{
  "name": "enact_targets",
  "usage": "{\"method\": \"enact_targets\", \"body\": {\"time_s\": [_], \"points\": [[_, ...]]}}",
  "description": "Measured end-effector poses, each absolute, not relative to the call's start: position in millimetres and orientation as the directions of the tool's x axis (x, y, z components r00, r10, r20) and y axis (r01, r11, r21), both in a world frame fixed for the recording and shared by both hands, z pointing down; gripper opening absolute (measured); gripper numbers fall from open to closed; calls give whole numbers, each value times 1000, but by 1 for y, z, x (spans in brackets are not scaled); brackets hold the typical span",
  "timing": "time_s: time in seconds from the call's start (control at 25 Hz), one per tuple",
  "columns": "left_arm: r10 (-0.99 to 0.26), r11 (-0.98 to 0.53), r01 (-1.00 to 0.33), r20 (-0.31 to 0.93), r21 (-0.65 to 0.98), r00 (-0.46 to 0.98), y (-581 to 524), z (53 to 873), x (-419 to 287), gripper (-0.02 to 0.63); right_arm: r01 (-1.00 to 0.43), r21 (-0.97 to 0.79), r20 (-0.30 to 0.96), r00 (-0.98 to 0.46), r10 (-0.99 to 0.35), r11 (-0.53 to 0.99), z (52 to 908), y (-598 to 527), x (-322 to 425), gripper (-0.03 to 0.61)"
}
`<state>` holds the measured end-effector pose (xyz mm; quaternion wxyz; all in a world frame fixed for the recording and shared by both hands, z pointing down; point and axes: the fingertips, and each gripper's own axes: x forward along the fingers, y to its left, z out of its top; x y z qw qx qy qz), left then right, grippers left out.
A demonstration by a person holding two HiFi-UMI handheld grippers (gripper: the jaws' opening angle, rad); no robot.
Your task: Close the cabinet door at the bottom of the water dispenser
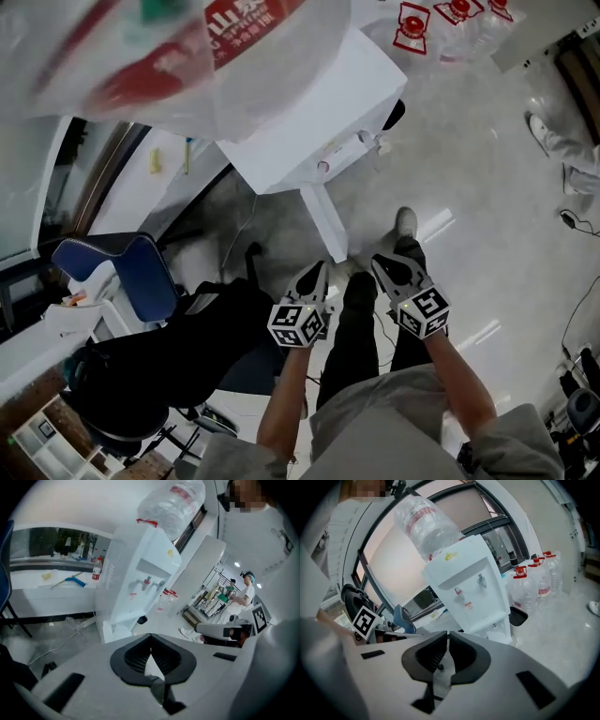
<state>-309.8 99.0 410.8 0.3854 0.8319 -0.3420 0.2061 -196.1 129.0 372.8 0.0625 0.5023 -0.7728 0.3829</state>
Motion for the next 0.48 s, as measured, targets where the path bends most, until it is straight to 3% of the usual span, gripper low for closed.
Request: {"method": "enact_targets", "body": {"time_s": [0.48], "points": [[-323,-349,-749,678,564,661,78,521,-336,9,-802,-574,494,-499,-712,164,446,125,-209,13]]}}
